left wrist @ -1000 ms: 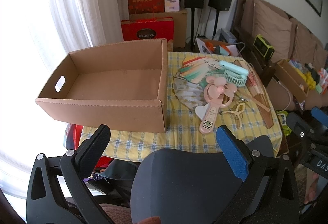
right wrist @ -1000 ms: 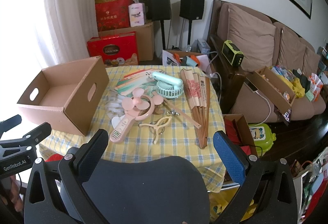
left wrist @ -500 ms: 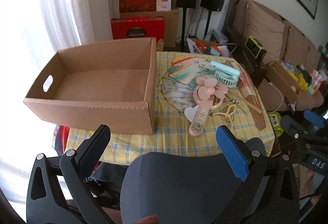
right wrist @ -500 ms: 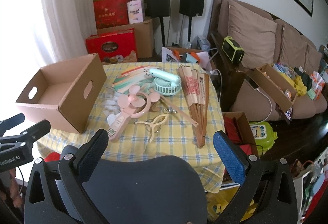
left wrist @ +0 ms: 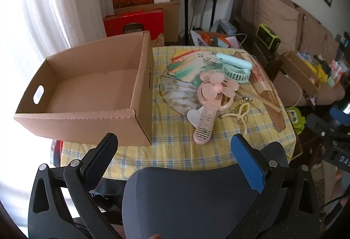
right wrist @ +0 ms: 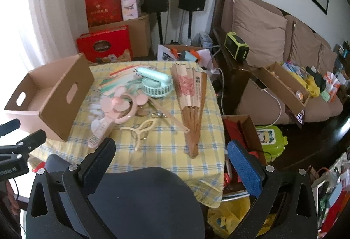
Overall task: Organize objects
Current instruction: 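Move both tools toward the brown folding fan on the table, then grasp the brown folding fan with the right gripper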
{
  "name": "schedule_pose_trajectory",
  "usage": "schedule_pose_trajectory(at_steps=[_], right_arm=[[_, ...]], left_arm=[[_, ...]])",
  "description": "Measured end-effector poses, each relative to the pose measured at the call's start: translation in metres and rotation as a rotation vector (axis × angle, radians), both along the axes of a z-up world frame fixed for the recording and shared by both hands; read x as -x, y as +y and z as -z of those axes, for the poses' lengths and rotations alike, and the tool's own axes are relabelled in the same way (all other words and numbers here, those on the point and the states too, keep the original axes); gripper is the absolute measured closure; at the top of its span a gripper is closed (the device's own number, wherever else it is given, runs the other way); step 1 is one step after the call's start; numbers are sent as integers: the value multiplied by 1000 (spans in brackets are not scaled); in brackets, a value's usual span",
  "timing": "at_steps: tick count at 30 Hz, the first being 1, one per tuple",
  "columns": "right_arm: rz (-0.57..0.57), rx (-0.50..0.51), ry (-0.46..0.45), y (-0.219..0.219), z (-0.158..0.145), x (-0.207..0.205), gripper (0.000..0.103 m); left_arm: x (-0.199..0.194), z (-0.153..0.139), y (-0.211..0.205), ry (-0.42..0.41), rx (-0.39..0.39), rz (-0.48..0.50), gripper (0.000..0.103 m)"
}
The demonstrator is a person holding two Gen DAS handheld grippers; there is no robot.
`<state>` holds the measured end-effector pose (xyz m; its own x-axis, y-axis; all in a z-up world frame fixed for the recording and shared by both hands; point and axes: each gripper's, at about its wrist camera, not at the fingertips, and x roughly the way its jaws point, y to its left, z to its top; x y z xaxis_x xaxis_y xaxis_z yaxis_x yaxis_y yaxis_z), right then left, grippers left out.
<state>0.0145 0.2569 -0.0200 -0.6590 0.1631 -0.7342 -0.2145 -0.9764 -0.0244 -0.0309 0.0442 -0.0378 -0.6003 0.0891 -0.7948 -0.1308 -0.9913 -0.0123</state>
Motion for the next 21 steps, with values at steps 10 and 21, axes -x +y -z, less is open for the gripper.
schedule_pose_trajectory(at_steps=[10, 21], right_arm=[[53, 15, -31, 33, 15, 9, 0], [89, 36, -75, 65, 35, 28, 0]], left_arm=[[15, 16, 24, -26, 6, 54, 0], [41, 26, 66, -63, -62, 165, 0]])
